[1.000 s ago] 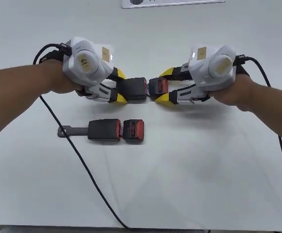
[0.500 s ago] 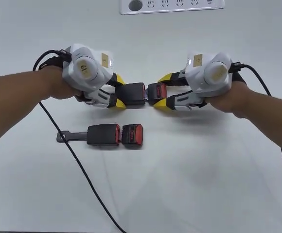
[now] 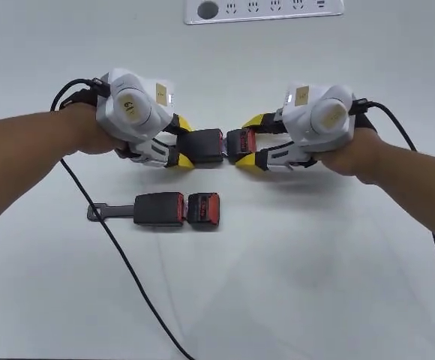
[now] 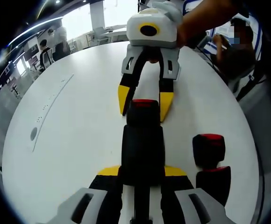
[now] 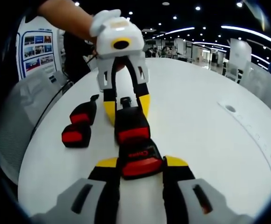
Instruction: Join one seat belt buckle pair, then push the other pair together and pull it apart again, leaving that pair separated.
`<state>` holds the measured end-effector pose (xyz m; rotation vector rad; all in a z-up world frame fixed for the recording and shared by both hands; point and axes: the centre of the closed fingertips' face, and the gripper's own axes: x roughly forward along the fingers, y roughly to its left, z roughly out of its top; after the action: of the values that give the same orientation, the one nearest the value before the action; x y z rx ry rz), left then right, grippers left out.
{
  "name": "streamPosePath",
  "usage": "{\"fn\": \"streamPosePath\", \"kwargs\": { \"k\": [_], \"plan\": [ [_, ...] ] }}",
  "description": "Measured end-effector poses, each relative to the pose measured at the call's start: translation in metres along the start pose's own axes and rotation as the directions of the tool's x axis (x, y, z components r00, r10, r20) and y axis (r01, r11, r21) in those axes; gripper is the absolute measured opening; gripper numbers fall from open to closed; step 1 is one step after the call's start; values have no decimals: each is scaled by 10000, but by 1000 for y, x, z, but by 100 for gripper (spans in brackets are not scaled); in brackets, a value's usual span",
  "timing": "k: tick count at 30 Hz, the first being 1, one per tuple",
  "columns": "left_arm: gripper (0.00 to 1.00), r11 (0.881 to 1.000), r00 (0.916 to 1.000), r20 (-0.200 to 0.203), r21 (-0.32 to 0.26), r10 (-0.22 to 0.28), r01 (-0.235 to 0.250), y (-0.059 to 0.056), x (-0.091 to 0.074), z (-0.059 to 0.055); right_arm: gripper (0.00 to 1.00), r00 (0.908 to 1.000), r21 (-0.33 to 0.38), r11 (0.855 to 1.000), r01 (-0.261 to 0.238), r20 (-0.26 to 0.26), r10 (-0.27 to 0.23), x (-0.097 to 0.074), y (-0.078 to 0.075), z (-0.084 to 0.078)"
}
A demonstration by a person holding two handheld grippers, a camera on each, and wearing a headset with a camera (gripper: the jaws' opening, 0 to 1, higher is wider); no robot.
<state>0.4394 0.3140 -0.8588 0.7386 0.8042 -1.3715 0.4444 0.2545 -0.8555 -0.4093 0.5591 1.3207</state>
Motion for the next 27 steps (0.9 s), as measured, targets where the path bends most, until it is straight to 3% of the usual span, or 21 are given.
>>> {"fn": "streamPosePath", "kwargs": {
  "k": [21,27],
  "plan": [
    [32,9999,9998,-178,114,-30,32,-1,0,0,35,9998,-27,9998,186,-95,-187,-4,1,-3],
    [32,9999,9999,-158,121,-45,46,-1,0,0,35,9996,49,9997,233,-137,-233,-14,0,-10]
  ]
}}
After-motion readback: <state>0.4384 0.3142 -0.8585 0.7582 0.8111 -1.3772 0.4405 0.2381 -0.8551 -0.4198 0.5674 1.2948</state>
